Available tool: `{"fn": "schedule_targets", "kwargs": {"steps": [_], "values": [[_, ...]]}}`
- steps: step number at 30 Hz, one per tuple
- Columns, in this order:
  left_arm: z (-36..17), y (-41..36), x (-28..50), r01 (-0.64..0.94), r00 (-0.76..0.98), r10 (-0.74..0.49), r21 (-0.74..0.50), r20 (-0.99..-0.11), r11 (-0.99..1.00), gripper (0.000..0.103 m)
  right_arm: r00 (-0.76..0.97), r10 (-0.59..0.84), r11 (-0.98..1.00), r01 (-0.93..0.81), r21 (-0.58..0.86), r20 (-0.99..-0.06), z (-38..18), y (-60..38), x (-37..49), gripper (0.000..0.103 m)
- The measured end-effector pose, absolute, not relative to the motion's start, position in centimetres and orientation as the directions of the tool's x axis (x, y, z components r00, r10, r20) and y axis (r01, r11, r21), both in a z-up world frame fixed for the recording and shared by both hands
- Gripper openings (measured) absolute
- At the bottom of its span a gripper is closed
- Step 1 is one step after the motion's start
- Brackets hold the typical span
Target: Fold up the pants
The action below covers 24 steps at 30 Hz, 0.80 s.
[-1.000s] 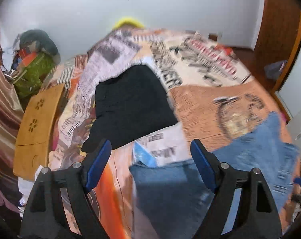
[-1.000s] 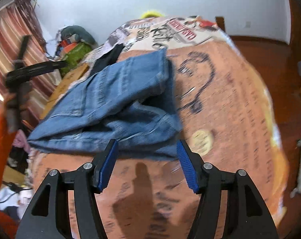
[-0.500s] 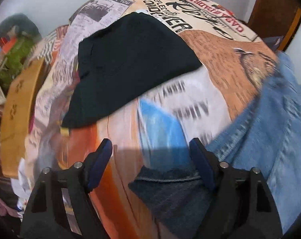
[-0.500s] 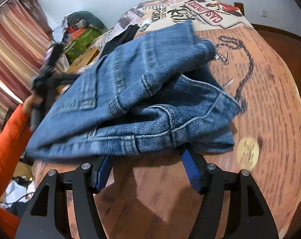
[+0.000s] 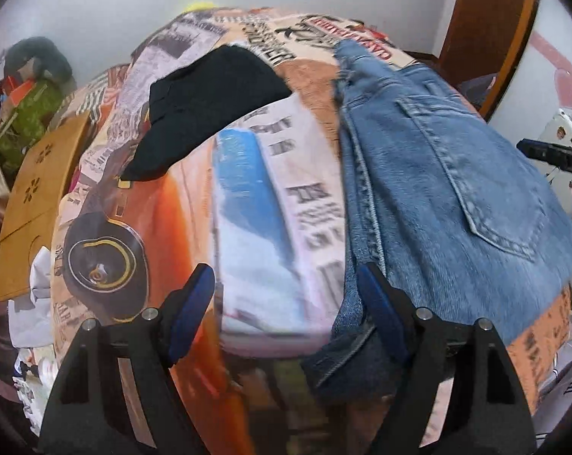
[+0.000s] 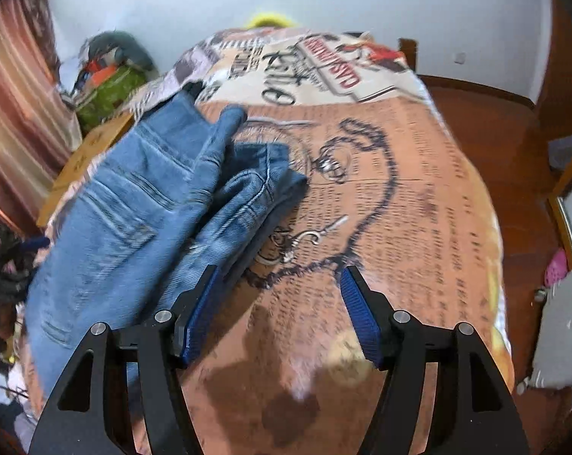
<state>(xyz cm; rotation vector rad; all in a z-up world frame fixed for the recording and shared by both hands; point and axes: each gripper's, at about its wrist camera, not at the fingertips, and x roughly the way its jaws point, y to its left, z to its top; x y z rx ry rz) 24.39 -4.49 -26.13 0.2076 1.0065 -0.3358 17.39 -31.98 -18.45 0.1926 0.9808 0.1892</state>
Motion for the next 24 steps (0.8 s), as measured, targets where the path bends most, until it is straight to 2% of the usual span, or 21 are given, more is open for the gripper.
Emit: {"fn": "schedule_targets", "kwargs": {"steps": [4, 8, 12, 17, 20, 24], "values": [[-24.3, -5.5, 23.4, 0.360, 0.522, -0.159, 0.048, -0.838, 0.932, 0.075, 0.582, 0.206, 0.977, -0.077, 0.199, -0.787, -16.3, -31.8, 16.0, 0.062], [-19.5, -6.2, 23.9, 0.335, 0.643, -0.158, 0.090, -0.749, 0.938, 0.075, 0.615, 0.190, 0.982, -0.101, 0.162, -0.765, -14.7, -30.8, 16.1, 0.066], [-16.5, -7.7, 26.0, 0.355, 0.681, -0.208, 0.068, -0.702, 0.932, 0.075, 0.646, 0.194, 0.981, -0.104, 0.166, -0.738, -13.9, -29.9, 17.4, 0.067], [-16.5, -10.2, 29.6, 0.379, 0.674, -0.242, 0.045, -0.698, 0.924, 0.075, 0.698, 0.183, 0.983, -0.116, 0.142, -0.693, -13.3, -28.5, 19.5, 0.071], [-17.8, -11.9, 32.3, 0.399, 0.662, -0.249, 0.051, -0.707, 0.916, 0.075, 0.700, 0.226, 0.974, -0.163, 0.156, -0.677, -13.6, -27.9, 21.2, 0.072], [-19.7, -13.9, 34.6, 0.434, 0.612, -0.275, 0.024, -0.741, 0.901, 0.075, 0.650, 0.246, 0.969, -0.178, 0.171, -0.719, -15.4, -27.4, 24.1, 0.072]]}}
